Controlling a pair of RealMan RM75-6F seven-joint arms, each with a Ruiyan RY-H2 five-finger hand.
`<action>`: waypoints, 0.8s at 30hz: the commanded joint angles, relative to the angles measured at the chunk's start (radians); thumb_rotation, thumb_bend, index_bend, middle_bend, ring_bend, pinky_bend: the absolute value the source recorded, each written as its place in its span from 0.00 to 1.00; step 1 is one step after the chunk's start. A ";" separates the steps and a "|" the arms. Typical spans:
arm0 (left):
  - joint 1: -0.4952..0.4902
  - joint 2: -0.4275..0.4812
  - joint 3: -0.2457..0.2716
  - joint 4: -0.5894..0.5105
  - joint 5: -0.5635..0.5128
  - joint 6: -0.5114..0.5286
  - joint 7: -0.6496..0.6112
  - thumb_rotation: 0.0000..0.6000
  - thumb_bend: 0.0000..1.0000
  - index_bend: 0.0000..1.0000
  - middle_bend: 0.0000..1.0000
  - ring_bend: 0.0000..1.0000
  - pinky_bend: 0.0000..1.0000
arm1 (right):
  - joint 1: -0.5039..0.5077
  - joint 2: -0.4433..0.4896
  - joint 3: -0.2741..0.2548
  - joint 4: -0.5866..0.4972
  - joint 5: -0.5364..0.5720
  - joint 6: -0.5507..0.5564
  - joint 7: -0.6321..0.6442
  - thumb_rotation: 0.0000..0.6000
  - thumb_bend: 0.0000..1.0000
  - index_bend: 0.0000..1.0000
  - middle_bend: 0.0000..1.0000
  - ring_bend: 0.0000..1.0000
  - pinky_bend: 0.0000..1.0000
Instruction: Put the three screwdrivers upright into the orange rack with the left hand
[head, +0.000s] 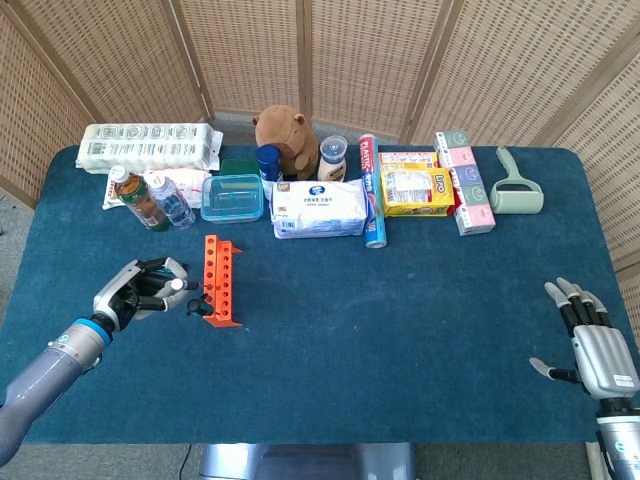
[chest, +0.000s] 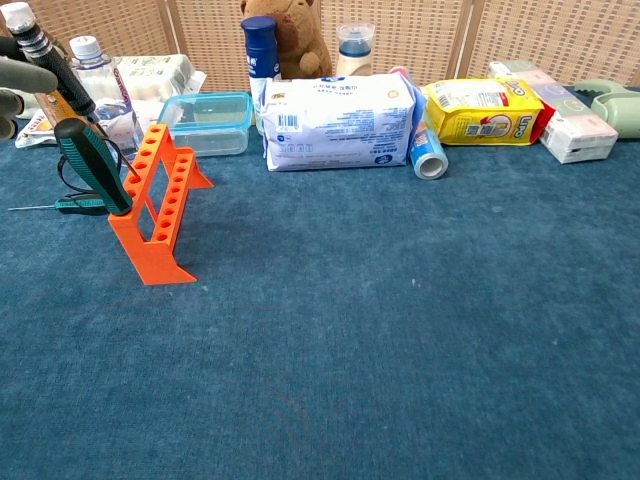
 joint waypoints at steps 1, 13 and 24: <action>0.002 0.001 -0.003 -0.003 0.002 0.001 0.006 1.00 0.38 0.63 0.89 1.00 0.98 | 0.001 0.000 0.000 0.000 0.000 -0.001 0.000 1.00 0.02 0.00 0.03 0.00 0.02; 0.005 -0.017 0.001 0.015 -0.017 0.004 0.028 1.00 0.38 0.63 0.89 1.00 0.98 | -0.001 0.002 0.000 0.000 -0.003 0.003 0.006 1.00 0.02 0.00 0.03 0.00 0.02; -0.029 -0.072 0.020 0.058 -0.086 0.017 0.073 1.00 0.38 0.63 0.89 1.00 0.98 | 0.000 0.003 0.000 0.001 -0.001 0.001 0.008 1.00 0.02 0.00 0.03 0.00 0.02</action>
